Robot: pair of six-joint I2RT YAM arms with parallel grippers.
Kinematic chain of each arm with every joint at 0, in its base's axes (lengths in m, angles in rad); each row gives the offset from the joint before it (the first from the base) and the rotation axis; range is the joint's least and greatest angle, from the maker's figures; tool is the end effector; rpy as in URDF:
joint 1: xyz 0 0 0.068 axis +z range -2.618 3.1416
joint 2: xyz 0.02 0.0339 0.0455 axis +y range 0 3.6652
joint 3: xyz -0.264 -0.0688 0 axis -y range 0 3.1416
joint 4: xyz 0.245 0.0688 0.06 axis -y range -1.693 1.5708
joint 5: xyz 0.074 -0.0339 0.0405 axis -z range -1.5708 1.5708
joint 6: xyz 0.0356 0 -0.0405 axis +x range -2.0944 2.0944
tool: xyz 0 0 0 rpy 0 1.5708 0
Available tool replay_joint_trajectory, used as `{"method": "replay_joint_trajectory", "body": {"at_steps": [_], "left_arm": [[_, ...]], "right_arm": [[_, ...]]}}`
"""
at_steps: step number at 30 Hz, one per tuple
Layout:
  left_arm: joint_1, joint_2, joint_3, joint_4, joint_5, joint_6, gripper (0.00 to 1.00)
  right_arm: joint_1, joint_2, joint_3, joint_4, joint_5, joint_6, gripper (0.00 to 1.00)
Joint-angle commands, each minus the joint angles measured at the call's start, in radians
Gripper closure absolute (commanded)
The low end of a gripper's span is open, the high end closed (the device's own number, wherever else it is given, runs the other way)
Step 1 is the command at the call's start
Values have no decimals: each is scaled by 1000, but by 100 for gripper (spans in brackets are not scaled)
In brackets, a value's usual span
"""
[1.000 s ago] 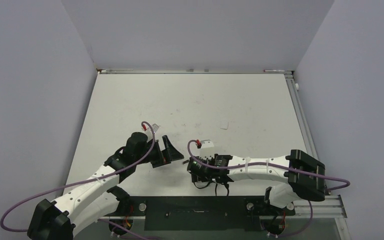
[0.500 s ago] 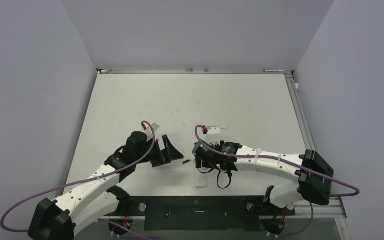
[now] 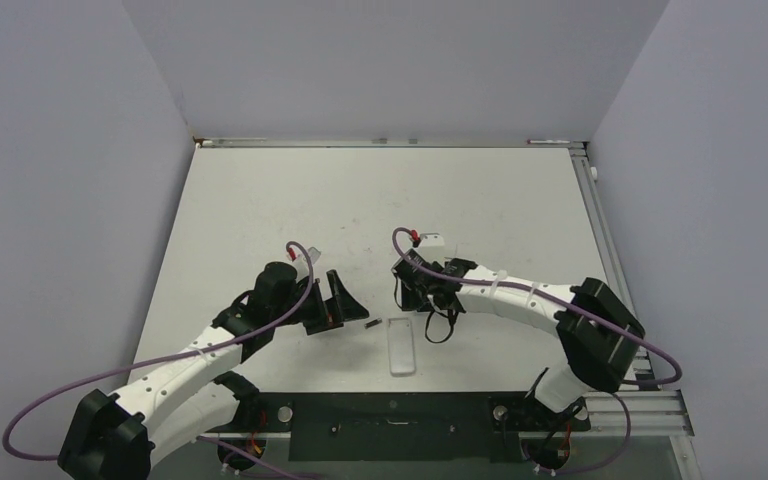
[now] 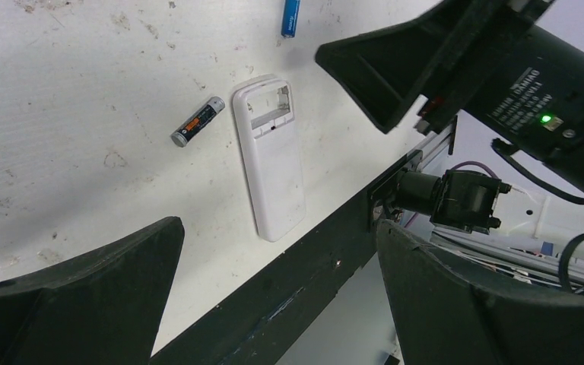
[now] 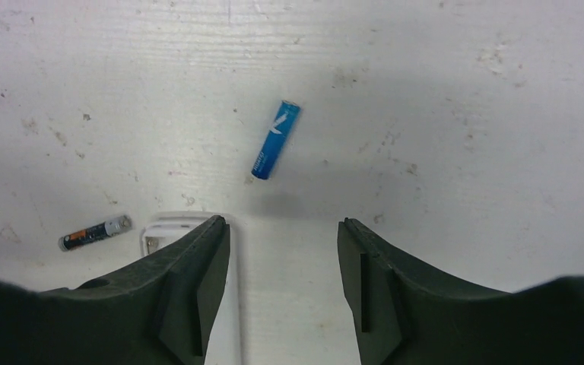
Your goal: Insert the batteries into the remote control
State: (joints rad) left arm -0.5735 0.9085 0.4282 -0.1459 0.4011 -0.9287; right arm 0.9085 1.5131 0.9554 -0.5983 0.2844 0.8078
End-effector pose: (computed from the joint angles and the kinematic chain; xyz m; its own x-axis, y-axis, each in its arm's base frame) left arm 0.1514 -0.1143 0.1991 -0.9077 -0.2914 -0.3020 0.0640 0.6150 -0.7859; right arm 0.1850 0.2210 0.1993 -0.8857 -0.0077 -0.4641 -0.0683 0.9912 0.1138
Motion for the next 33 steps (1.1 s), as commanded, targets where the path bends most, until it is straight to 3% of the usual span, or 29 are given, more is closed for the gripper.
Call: {"method": "replay_joint_trajectory", "body": {"at_steps": [1, 24, 31, 33], "left_arm": [[8, 6, 33, 55, 25, 24, 4], [12, 13, 20, 67, 45, 21, 4], [14, 27, 7, 85, 52, 17, 4], [14, 36, 4, 97, 58, 13, 4]], "right_arm": [[-13, 79, 50, 115, -28, -2, 47], [-81, 209, 0, 212, -5, 37, 68], [-68, 189, -36, 191, -25, -14, 91], [-62, 181, -36, 174, -25, -35, 91]]}}
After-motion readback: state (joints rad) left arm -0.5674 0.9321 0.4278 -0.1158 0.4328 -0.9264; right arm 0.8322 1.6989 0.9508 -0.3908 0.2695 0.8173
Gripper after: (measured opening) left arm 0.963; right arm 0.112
